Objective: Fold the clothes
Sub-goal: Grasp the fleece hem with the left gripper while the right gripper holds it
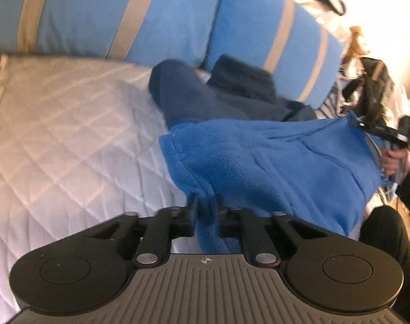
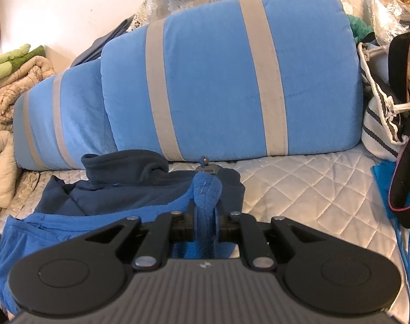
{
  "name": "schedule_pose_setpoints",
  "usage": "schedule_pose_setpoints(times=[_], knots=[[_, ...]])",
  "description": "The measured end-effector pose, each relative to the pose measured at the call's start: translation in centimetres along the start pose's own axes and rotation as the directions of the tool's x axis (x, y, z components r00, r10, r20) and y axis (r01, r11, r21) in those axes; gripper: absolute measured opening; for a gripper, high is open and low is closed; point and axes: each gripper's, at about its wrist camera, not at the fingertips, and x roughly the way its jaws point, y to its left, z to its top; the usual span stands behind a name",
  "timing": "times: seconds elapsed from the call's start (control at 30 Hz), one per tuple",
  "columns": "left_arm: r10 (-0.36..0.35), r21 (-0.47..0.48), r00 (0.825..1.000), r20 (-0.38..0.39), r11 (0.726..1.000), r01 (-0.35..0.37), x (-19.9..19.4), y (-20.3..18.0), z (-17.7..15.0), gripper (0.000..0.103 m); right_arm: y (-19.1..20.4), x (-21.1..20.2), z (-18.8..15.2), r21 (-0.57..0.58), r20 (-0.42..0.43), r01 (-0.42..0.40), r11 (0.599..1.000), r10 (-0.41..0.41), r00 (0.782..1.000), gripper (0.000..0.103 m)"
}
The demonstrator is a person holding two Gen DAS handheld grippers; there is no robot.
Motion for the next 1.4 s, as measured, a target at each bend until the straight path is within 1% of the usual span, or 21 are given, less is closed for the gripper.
schedule_pose_setpoints(times=[0.07, 0.13, 0.3, 0.33, 0.4, 0.47, 0.5, 0.53, 0.6, 0.7, 0.77, 0.9, 1.0, 1.03, 1.07, 1.1, 1.17, 1.23, 1.27, 1.3, 1.4], knots=[[0.005, 0.003, 0.999, 0.037, 1.0, -0.005, -1.2, 0.4, -0.1, 0.007, 0.0, 0.0, -0.1, 0.004, 0.0, 0.008, 1.0, -0.008, 1.0, 0.012], [0.0, -0.018, 0.998, 0.061, 1.0, 0.001, -2.0, 1.1, -0.3, 0.007, -0.1, 0.0, -0.2, 0.014, 0.0, 0.016, 1.0, -0.016, 1.0, 0.012], [-0.022, -0.09, 0.996, 0.083, 0.996, 0.029, -2.1, 2.5, -1.2, 0.007, -0.1, -0.1, -0.3, 0.024, 0.006, 0.015, 1.0, -0.016, 1.0, 0.012], [-0.025, -0.118, 0.995, 0.093, 0.992, 0.036, -2.0, 2.9, -1.3, 0.007, -0.1, -0.1, -0.3, 0.025, 0.008, 0.014, 1.0, -0.014, 1.0, 0.012], [0.001, -0.19, 0.993, 0.116, 0.982, 0.021, -1.8, 3.9, -1.3, 0.004, 0.0, -0.2, -0.2, 0.02, 0.009, 0.013, 1.0, -0.013, 1.0, 0.012], [0.046, -0.294, 0.987, 0.151, 0.956, 0.001, -1.8, 5.6, -1.3, 0.006, 0.0, -0.2, -0.2, 0.017, 0.009, 0.013, 1.0, -0.013, 1.0, 0.012], [0.041, -0.344, 0.985, 0.168, 0.939, 0.02, -1.8, 6.5, -1.2, 0.01, 0.0, -0.3, -0.2, 0.018, 0.009, 0.011, 1.0, -0.011, 1.0, 0.012], [0.03, -0.362, 0.984, 0.177, 0.931, 0.037, -1.6, 6.9, -1.0, 0.013, -0.1, -0.3, -0.2, 0.018, 0.01, 0.008, 1.0, -0.008, 1.0, 0.012], [0.009, -0.39, 0.981, 0.194, 0.918, 0.069, -1.3, 7.5, -0.6, 0.049, -0.1, -0.4, -0.2, 0.015, 0.011, 0.008, 1.0, -0.008, 1.0, 0.012], [-0.04, -0.351, 0.98, 0.196, 0.93, 0.109, 0.1, 6.7, 0.2, 0.066, -0.2, -0.4, -0.2, 0.017, 0.009, 0.004, 1.0, -0.004, 1.0, 0.012], [-0.079, -0.313, 0.98, 0.184, 0.94, 0.135, 1.3, 6.0, 0.8, 0.068, -0.3, -0.3, -0.3, 0.02, 0.007, 0.003, 1.0, -0.003, 1.0, 0.012], [-0.109, -0.255, 0.986, 0.126, 0.957, 0.138, 3.6, 5.1, 1.1, 0.069, -0.5, -0.2, -0.4, 0.032, 0.004, 0.001, 0.999, -0.001, 1.0, 0.012], [-0.145, -0.232, 0.978, 0.147, 0.957, 0.176, 4.1, 4.9, 0.9, 0.067, -0.6, 0.0, -0.6, 0.037, 0.001, 0.0, 0.999, 0.0, 1.0, 0.012], [-0.146, -0.21, 0.977, 0.158, 0.961, 0.177, 3.9, 4.6, 0.8, 0.066, -0.7, 0.1, -0.7, 0.038, 0.0, 0.0, 0.999, 0.0, 1.0, 0.012], [-0.147, -0.188, 0.975, 0.169, 0.966, 0.178, 3.7, 4.3, 0.8, 0.061, -0.7, 0.1, -0.7, 0.039, -0.001, 0.001, 0.999, -0.001, 1.0, 0.012], [-0.146, -0.167, 0.973, 0.176, 0.97, 0.176, 3.5, 4.0, 0.8, 0.058, -0.8, 0.1, -0.8, 0.039, -0.002, 0.001, 0.999, -0.001, 1.0, 0.012], [-0.135, -0.125, 0.975, 0.176, 0.979, 0.158, 2.9, 3.2, 1.0, 0.058, -0.8, 0.1, -0.9, 0.04, -0.003, -0.001, 0.999, 0.001, 1.0, 0.012], [-0.121, -0.062, 0.977, 0.176, 0.989, 0.134, 2.3, 2.3, 1.2, 0.057, -0.8, 0.1, -1.0, 0.036, -0.004, -0.001, 0.999, 0.002, 1.0, 0.012], [-0.11, -0.035, 0.978, 0.176, 0.992, 0.118, 2.1, 2.0, 1.3, 0.05, -0.8, 0.1, -1.1, 0.034, -0.004, -0.001, 0.999, 0.001, 1.0, 0.012], [-0.103, -0.011, 0.979, 0.175, 0.994, 0.107, 1.9, 1.6, 1.4, 0.041, -0.9, 0.1, -1.1, 0.034, -0.003, -0.002, 0.999, 0.002, 1.0, 0.012], [-0.093, 0.041, 0.978, 0.185, 0.995, 0.087, 1.2, 0.8, 1.7, 0.025, -0.9, 0.1, -1.2, 0.036, -0.003, -0.002, 0.999, 0.002, 1.0, 0.012]])
